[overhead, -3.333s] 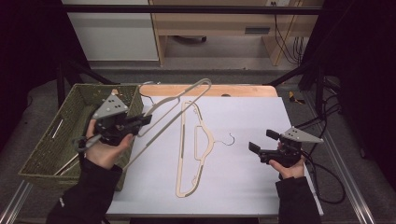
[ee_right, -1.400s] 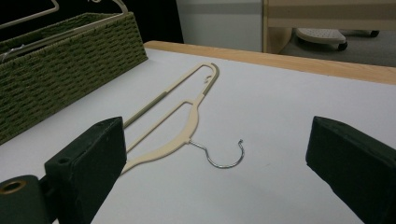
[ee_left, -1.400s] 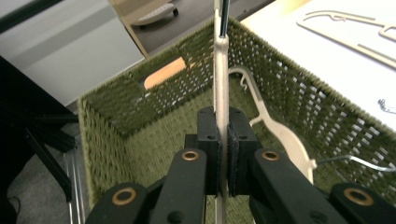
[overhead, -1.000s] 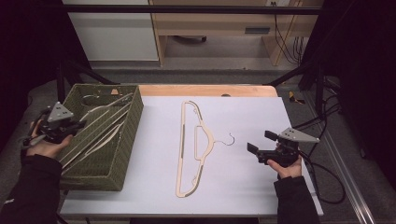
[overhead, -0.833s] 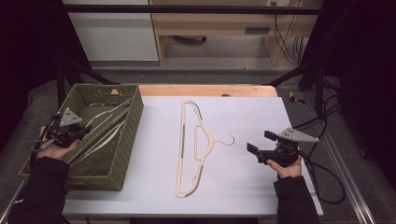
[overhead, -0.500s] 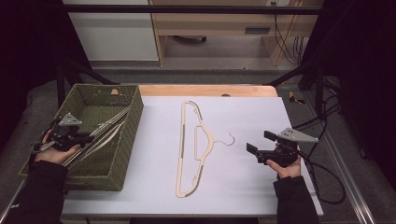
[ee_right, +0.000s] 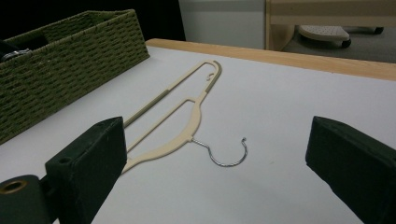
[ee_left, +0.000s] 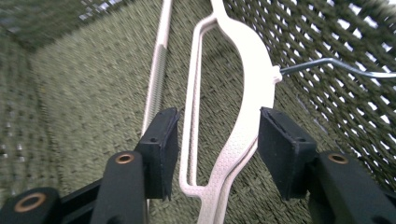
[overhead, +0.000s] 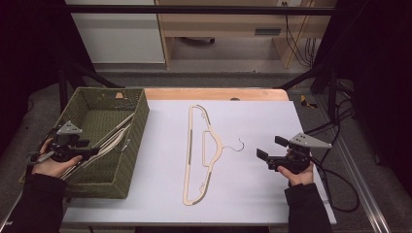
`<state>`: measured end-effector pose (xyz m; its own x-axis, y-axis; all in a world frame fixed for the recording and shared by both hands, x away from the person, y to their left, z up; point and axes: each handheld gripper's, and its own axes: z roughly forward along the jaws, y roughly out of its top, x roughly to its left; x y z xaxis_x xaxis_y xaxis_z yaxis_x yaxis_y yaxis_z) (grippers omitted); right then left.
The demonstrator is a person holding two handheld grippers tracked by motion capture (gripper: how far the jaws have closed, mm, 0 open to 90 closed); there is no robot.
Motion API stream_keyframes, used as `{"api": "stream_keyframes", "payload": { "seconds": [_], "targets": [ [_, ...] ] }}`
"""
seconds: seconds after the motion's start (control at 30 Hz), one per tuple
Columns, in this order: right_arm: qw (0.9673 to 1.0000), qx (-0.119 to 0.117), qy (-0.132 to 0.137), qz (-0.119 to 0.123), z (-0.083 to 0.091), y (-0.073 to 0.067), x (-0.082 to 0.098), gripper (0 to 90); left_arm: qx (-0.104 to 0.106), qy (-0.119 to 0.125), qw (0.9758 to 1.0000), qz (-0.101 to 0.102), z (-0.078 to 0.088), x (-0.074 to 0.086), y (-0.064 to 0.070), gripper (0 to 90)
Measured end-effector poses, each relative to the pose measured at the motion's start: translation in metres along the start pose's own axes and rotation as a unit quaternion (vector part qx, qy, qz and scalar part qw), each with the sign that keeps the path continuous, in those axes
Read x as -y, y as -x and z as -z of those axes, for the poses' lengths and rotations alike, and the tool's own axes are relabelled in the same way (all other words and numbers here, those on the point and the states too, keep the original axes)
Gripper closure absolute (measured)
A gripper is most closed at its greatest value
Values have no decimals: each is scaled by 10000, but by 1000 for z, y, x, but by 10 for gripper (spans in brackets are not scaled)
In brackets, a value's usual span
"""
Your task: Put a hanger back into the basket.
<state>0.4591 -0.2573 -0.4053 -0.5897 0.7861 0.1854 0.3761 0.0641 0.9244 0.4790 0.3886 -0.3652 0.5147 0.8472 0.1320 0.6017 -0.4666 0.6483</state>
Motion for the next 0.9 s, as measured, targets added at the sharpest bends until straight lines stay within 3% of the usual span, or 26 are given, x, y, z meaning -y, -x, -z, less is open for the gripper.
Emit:
{"api": "stream_keyframes", "payload": {
  "seconds": [0.1, 0.17, 0.27, 0.43, 0.67, 0.87, 0.9],
  "targets": [
    [10000, -10, -6, -1, 0, 0, 0, 59, -137, 397, 9991, 82, 14, -3, 1, 402],
    [10000, 4, -13, 11, 0, 0, 0, 59, -209, 755, 9967, 224, 23, -8, 6, 361],
    [10000, 1, -9, 4, 0, -1, 0, 60, -257, 1279, 9911, 279, 37, -16, 17, 276],
    [10000, -21, 30, 55, -1, -1, 0, 64, -190, 1984, 9794, 339, 48, -30, 46, 164],
    [9998, -113, 25, 141, -4, -1, 0, 77, 121, 2554, 9657, 449, 43, -44, 87, 93],
    [9999, -60, -8, 134, -9, -1, 0, 103, 325, 2764, 9601, 278, 27, -52, 124, 74],
    [9999, -60, -14, 152, -10, -1, 0, 110, 336, 2731, 9612, 209, 24, -54, 129, 71]
  ]
}}
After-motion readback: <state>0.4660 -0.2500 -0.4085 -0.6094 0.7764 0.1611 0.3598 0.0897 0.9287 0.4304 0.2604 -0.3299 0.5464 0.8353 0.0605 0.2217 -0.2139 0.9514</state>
